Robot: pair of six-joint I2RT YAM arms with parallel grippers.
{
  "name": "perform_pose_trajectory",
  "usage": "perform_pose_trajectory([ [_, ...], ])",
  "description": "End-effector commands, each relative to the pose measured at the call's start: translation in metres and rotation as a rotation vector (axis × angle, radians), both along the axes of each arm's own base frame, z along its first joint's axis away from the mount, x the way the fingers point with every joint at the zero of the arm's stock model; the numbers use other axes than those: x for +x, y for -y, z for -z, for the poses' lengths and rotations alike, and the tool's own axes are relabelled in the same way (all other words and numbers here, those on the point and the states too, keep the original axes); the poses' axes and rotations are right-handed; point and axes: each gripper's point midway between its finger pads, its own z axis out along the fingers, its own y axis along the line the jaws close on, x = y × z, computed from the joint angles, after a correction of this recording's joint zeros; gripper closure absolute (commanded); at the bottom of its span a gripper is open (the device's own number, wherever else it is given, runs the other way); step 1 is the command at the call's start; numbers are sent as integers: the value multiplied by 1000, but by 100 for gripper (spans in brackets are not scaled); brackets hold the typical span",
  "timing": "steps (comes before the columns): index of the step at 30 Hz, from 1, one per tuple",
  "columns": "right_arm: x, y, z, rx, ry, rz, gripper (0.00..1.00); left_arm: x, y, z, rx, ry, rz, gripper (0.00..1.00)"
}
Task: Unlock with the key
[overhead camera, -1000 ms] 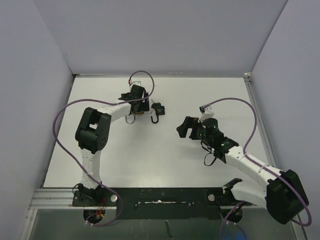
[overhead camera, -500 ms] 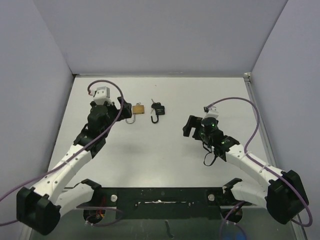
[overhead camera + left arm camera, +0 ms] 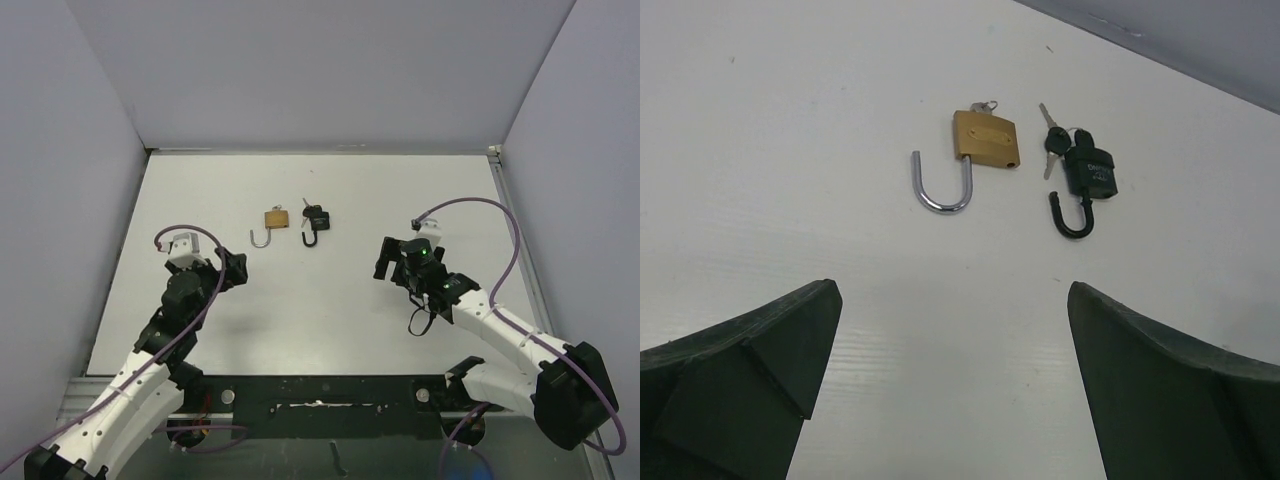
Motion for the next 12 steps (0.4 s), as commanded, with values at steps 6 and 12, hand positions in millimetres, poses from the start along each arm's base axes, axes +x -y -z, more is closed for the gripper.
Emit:
perform_pose_trajectory([
  [6,22,-9,-27,17,110,-9,2,1,-4,-5,-60,36,-44,2],
  [12,18,-9,-37,41,150,-2,2,3,1,-8,-69,34,-24,2],
])
